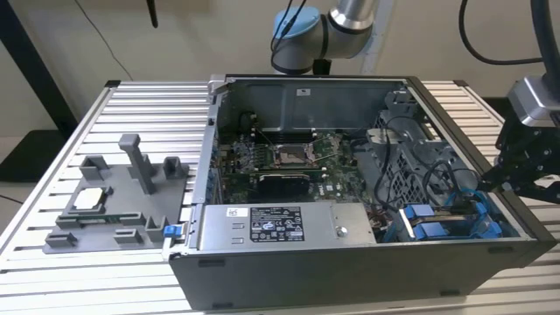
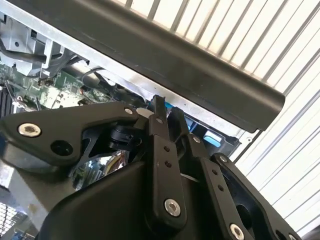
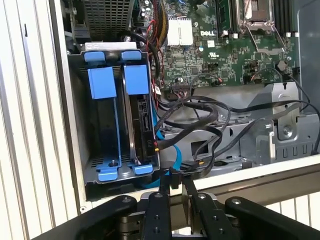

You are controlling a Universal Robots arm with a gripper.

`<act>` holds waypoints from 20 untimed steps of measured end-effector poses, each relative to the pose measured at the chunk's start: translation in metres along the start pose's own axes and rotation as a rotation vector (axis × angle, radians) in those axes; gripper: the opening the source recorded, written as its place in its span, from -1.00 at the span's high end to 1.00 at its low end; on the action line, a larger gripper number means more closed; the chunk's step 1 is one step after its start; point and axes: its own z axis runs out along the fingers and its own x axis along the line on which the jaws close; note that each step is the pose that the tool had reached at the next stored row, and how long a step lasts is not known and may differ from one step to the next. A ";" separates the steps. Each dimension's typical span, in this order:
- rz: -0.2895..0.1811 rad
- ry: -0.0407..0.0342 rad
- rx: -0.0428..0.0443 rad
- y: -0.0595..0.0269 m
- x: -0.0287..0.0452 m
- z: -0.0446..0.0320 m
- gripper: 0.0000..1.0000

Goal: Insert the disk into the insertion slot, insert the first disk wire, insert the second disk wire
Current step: 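Insert the second disk wire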

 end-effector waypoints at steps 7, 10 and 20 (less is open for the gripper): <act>-0.001 -0.0034 0.0036 0.0035 0.0005 0.0002 1.00; -0.001 -0.0035 0.0035 0.0049 -0.0017 -0.0086 1.00; -0.001 -0.0040 0.0072 0.0311 -0.0052 -0.0261 1.00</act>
